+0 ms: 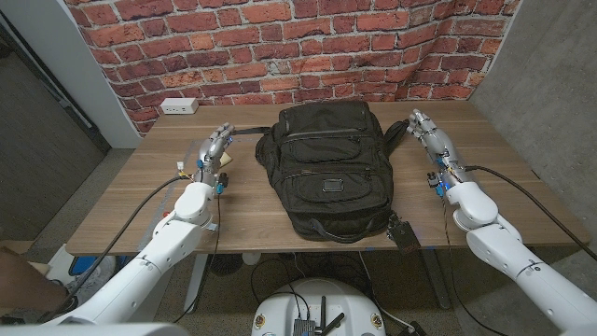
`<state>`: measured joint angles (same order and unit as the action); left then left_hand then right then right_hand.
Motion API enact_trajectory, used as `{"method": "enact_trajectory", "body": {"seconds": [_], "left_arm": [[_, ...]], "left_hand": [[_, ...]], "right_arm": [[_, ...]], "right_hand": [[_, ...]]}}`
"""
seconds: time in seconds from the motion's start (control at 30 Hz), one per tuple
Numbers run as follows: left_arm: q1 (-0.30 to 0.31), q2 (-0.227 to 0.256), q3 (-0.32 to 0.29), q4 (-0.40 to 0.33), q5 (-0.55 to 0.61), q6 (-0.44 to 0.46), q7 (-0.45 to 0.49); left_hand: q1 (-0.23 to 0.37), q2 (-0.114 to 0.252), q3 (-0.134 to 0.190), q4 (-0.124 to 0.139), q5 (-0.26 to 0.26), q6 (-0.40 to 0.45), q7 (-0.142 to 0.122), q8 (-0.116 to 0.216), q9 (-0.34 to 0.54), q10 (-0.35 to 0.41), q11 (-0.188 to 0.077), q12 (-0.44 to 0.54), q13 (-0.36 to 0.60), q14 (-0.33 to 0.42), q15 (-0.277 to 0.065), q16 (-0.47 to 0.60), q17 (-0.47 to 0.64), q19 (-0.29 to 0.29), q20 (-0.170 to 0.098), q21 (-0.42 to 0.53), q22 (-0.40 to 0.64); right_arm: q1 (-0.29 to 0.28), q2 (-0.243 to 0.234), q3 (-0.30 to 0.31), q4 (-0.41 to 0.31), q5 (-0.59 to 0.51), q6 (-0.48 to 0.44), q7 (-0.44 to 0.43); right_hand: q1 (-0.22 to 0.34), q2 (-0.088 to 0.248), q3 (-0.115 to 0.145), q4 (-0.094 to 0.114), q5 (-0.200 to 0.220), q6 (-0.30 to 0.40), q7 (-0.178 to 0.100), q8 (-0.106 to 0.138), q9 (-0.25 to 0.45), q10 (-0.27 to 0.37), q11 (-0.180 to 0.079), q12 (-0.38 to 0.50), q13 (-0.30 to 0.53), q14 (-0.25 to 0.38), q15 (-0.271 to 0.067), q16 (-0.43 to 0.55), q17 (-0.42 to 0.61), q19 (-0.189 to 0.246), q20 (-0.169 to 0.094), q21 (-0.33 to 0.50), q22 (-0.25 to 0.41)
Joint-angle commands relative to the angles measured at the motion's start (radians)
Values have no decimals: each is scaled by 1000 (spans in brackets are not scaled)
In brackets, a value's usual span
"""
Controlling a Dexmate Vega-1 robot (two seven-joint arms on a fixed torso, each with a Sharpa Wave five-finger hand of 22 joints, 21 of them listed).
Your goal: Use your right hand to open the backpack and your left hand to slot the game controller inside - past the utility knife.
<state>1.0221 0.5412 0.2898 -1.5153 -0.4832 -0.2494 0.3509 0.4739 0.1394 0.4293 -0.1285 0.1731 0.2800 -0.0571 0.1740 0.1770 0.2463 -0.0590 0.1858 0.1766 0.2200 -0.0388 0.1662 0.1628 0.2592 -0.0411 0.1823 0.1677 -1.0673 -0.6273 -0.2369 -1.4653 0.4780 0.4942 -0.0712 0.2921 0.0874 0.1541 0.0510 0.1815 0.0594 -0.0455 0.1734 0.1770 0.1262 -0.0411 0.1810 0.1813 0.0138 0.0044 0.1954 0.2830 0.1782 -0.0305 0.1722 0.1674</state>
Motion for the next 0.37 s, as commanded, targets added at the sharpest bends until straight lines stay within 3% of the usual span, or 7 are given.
{"method": "enact_trajectory", "body": {"seconds": [0.03,0.2,0.27,0.37], "left_arm": [[-23,-17,20,23,17,11,13],[-29,-25,26,38,-6,16,-9],[-30,-30,27,48,-26,16,-27],[-23,-32,29,53,-38,17,-34]], "left_hand": [[-12,-2,3,0,-1,-4,1,4,0,-11,3,2,4,-6,-28,5,4,-10,-76,1,2],[-34,0,1,6,-1,-33,3,-3,-1,-36,7,-4,4,-31,-24,1,6,-25,-74,-1,2],[-58,3,-3,14,-1,-56,3,-5,-1,-61,29,-8,4,-53,-12,1,7,-47,-70,-4,2],[-75,4,-5,19,0,-82,6,-8,-1,-72,31,-6,4,-67,-4,2,8,-59,-76,-4,2]], "right_arm": [[37,33,-11,67,116,3,65],[53,45,-15,94,151,-4,90],[62,52,-18,108,168,-10,103],[72,75,-20,132,187,-18,95]], "right_hand": [[-26,4,-3,14,8,-20,9,-2,-1,-10,3,0,2,-14,-2,-3,1,-13,-4,1,1],[-49,8,-8,24,11,-32,19,-1,-2,-20,14,-1,2,-29,-4,-4,-1,-26,-7,2,1],[-55,9,-10,27,12,-34,20,0,-2,-20,16,0,1,-31,-3,-3,-1,-29,-10,3,1],[-84,15,-17,41,17,-21,44,9,-2,-4,24,7,1,-31,-4,2,-3,-32,-11,7,1]]}}
